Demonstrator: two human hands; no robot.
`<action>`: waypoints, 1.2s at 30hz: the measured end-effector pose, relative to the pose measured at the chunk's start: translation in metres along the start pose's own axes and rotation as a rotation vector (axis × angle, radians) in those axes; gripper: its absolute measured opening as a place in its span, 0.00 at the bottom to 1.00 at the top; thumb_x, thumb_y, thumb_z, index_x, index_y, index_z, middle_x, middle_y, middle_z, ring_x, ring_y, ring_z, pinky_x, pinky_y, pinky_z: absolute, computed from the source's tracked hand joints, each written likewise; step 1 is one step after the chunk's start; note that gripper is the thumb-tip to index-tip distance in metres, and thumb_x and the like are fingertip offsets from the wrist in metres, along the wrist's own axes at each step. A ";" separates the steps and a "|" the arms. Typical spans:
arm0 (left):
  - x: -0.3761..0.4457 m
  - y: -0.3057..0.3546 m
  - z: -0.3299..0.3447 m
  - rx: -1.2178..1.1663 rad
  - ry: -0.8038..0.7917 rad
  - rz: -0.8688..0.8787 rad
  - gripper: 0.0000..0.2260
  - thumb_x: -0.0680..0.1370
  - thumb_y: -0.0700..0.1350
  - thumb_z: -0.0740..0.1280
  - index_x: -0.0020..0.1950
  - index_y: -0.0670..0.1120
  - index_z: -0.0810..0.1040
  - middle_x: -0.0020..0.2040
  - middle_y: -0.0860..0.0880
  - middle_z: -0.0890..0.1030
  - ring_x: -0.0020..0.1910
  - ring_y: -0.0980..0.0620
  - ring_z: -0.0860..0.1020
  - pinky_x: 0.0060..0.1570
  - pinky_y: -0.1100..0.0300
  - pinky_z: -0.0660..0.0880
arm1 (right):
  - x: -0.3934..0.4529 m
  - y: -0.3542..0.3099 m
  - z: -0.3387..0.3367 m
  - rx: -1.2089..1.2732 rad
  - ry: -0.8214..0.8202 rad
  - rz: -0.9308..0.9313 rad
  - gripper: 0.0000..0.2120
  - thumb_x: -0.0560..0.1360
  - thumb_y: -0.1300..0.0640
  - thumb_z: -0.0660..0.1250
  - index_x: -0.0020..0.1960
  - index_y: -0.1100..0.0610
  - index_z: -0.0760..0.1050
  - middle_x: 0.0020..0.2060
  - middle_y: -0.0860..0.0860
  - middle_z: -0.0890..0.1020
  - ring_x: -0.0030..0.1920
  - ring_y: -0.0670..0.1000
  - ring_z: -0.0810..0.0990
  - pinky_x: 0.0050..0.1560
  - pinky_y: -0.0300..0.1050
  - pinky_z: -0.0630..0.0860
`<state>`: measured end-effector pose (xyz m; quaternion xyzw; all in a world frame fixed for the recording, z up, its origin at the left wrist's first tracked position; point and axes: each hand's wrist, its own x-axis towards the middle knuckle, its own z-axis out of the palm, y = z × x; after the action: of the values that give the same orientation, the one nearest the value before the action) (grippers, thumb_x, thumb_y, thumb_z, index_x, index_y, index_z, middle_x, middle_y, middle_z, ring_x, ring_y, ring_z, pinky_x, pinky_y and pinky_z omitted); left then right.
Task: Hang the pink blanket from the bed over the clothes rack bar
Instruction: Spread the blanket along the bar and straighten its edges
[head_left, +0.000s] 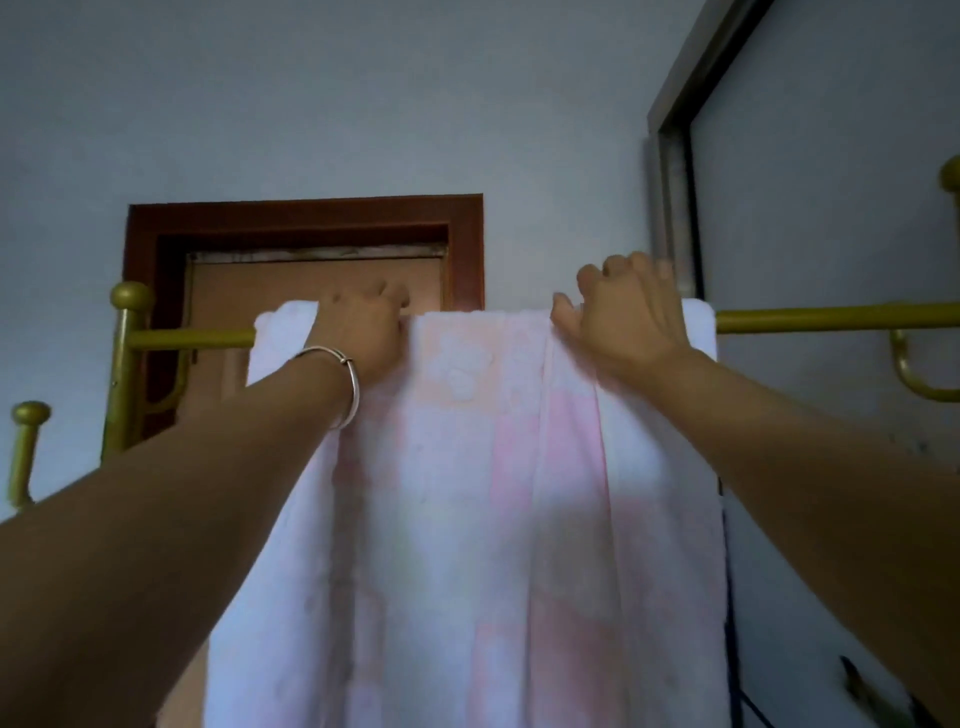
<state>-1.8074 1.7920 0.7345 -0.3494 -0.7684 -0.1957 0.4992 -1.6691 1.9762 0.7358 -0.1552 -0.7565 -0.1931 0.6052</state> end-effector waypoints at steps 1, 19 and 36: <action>-0.008 0.006 -0.001 0.023 -0.005 -0.012 0.15 0.75 0.37 0.59 0.61 0.41 0.72 0.62 0.39 0.75 0.60 0.38 0.73 0.59 0.48 0.68 | -0.010 -0.004 -0.002 -0.013 -0.033 -0.019 0.21 0.75 0.47 0.57 0.53 0.63 0.76 0.51 0.63 0.79 0.54 0.61 0.73 0.54 0.53 0.65; -0.044 0.008 0.011 0.223 -0.056 -0.060 0.27 0.69 0.31 0.62 0.66 0.45 0.65 0.69 0.46 0.66 0.69 0.44 0.63 0.64 0.43 0.62 | -0.043 -0.005 0.000 -0.307 -0.175 -0.064 0.13 0.72 0.63 0.58 0.53 0.62 0.77 0.58 0.59 0.73 0.59 0.61 0.68 0.59 0.56 0.66; -0.013 0.033 0.010 -0.033 -0.022 0.306 0.23 0.73 0.34 0.58 0.68 0.47 0.67 0.67 0.47 0.72 0.67 0.47 0.68 0.68 0.51 0.57 | -0.025 -0.025 -0.011 -0.351 -0.145 0.056 0.12 0.73 0.69 0.56 0.56 0.62 0.68 0.53 0.61 0.77 0.55 0.62 0.72 0.53 0.54 0.68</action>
<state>-1.7858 1.8165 0.7171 -0.4727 -0.7081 -0.1263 0.5090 -1.6666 1.9489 0.7113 -0.2928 -0.7484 -0.2933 0.5178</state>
